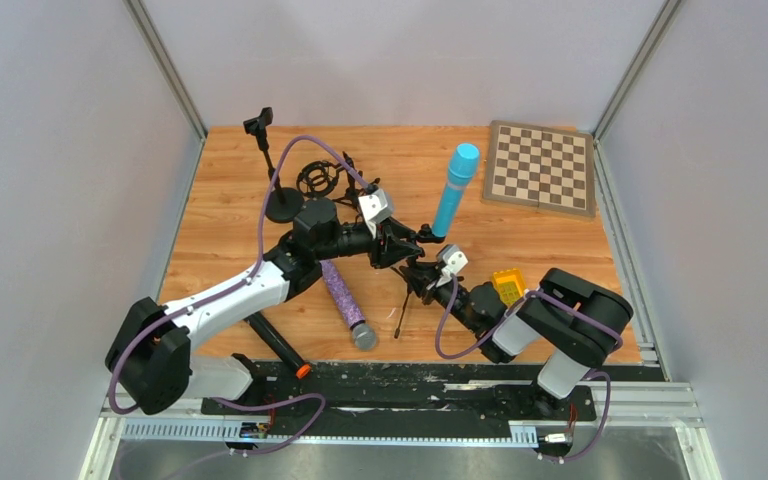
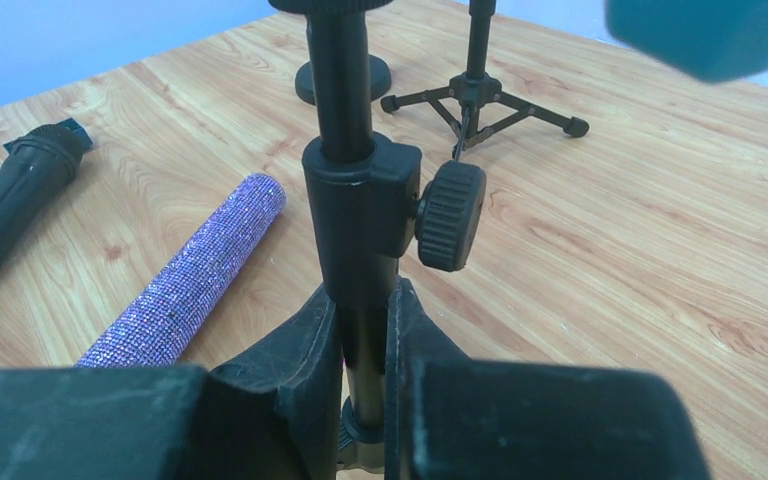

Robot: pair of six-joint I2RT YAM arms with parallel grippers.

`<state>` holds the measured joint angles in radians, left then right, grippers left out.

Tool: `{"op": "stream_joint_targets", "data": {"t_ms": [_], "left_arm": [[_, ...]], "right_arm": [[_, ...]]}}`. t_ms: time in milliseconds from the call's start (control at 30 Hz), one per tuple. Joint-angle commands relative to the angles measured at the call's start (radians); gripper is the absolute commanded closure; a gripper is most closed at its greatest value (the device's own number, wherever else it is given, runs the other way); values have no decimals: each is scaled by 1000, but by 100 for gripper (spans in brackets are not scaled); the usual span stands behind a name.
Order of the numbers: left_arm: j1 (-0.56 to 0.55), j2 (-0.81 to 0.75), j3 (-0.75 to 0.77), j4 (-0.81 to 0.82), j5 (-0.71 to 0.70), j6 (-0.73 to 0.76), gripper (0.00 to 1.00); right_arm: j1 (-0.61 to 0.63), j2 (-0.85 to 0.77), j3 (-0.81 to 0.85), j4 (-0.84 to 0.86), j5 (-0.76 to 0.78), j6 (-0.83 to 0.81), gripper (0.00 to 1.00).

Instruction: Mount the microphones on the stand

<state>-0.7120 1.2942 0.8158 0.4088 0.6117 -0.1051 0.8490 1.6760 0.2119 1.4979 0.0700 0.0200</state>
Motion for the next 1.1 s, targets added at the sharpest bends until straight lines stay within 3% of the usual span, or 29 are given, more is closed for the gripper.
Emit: {"op": "stream_joint_targets", "data": {"t_ms": [0,600,767,1033,1067], "left_arm": [[-3,-181,164,253,35,70,100],[-3,-125,138,145,28,129,97],[-3,-104,122,81,25,162,84],[-3,-79,82,61,30,185,40],[-3,-80,82,61,30,182,31]], "right_arm": [[-30,67,-55,128,149,77,100],[-29,71,-70,134,173,97,100],[-29,77,-77,137,189,109,100],[-30,98,-75,148,201,117,100],[-29,99,-75,147,203,117,100]]}}
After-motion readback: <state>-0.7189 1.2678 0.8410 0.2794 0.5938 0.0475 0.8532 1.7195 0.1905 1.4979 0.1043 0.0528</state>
